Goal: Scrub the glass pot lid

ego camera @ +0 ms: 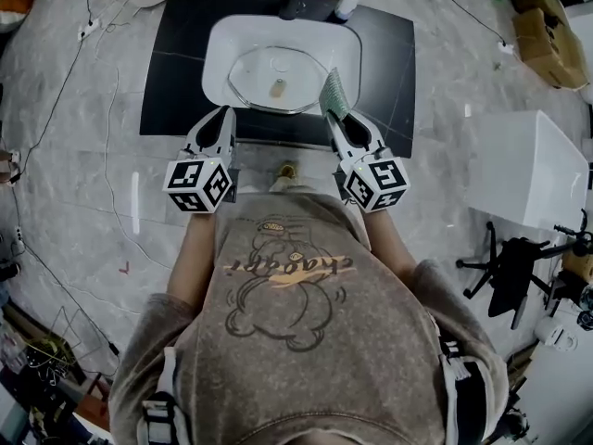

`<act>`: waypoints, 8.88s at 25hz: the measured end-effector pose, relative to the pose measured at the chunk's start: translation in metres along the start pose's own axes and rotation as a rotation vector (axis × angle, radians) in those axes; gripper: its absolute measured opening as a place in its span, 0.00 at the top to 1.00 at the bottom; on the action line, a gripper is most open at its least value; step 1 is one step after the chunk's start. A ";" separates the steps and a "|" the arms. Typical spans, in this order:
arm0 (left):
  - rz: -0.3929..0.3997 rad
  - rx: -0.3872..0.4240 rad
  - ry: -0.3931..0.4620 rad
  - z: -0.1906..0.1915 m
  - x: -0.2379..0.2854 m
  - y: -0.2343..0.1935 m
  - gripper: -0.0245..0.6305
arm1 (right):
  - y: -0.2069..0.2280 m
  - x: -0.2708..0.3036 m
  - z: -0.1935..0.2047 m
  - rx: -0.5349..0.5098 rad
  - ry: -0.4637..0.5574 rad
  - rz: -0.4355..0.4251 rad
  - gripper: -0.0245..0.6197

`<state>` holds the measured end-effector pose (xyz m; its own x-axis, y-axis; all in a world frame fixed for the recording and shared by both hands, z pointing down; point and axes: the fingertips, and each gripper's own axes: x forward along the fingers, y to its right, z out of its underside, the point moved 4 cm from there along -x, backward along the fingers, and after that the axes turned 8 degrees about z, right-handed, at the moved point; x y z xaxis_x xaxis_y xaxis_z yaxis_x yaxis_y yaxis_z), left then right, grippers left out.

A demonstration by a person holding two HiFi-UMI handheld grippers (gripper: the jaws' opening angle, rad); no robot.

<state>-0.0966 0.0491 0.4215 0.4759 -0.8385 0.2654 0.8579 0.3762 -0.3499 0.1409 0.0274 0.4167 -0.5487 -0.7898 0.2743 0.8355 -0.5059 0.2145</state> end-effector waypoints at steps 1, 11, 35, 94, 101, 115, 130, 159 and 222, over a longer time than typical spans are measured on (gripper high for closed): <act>0.000 -0.013 -0.002 -0.001 0.003 -0.002 0.95 | 0.001 0.005 0.000 0.003 -0.005 -0.004 0.83; -0.003 -0.057 -0.063 -0.003 0.015 -0.042 0.95 | -0.003 0.044 0.003 0.026 -0.035 0.004 0.83; 0.109 -0.177 -0.402 0.039 0.082 -0.087 0.54 | 0.000 0.080 -0.002 0.040 -0.035 0.035 0.83; 0.036 -0.452 -0.908 0.126 0.145 -0.134 0.67 | -0.026 0.210 0.124 -0.441 -0.724 -0.581 0.83; 0.031 -0.456 -0.890 0.127 0.144 -0.133 0.67 | -0.035 0.237 0.136 -0.607 -0.779 -0.677 0.83; 0.038 -0.469 -0.880 0.125 0.145 -0.140 0.67 | -0.057 0.269 0.160 -0.713 -0.888 -0.797 0.83; 0.031 -0.482 -0.897 0.124 0.145 -0.140 0.69 | -0.027 0.325 0.186 -0.719 -0.939 -0.648 0.83; 0.040 -0.490 -0.888 0.122 0.146 -0.138 0.69 | 0.085 0.284 0.195 -0.750 -1.165 -0.422 0.83; 0.036 -0.470 -0.869 0.123 0.146 -0.141 0.70 | -0.007 0.315 0.196 -0.426 -1.108 -0.554 0.83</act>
<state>-0.1239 -0.0784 0.6199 0.6381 -0.1776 0.7492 0.7655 0.0427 -0.6420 -0.0440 -0.1499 0.6848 -0.3834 0.1564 0.9102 0.3246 -0.8999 0.2913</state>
